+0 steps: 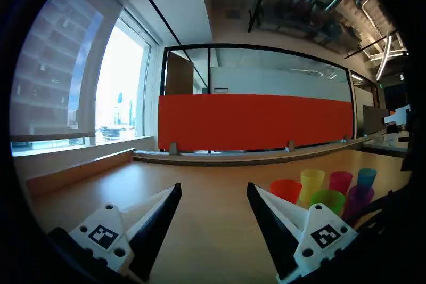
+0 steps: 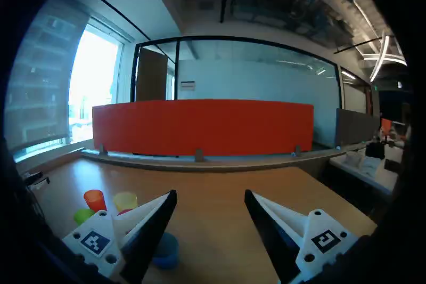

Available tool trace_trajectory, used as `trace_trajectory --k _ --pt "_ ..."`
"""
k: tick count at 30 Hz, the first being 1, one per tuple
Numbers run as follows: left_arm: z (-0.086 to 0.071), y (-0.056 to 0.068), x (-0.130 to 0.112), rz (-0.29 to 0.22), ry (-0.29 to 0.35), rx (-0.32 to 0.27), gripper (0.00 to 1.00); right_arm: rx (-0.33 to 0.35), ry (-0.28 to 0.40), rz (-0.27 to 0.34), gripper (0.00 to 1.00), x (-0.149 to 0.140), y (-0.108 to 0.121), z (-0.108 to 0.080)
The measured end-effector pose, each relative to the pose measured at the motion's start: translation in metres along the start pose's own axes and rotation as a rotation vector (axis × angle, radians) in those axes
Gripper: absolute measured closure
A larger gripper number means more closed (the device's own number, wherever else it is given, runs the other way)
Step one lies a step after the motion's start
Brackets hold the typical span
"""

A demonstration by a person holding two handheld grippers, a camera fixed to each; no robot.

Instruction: Pour water

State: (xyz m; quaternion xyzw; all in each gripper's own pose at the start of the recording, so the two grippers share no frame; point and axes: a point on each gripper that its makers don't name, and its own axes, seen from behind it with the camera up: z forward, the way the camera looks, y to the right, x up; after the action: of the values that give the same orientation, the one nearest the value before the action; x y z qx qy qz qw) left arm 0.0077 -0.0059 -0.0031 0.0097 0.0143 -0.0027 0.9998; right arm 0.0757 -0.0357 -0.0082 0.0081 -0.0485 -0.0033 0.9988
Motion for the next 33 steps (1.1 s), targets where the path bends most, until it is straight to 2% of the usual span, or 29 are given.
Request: trace_trajectory --k 18,26,33 --pt "0.003 0.002 -0.007 0.005 -0.028 -0.006 0.09 -0.001 0.008 -0.005 0.02 0.000 0.005 -0.004" --pt "0.003 0.002 -0.007 0.006 -0.028 -0.006 0.09 -0.016 0.050 -0.046 0.02 0.002 0.013 -0.009" --pt "0.003 0.002 -0.007 0.005 -0.028 -0.006 0.09 -0.028 0.125 -0.078 0.01 0.005 0.020 -0.011"
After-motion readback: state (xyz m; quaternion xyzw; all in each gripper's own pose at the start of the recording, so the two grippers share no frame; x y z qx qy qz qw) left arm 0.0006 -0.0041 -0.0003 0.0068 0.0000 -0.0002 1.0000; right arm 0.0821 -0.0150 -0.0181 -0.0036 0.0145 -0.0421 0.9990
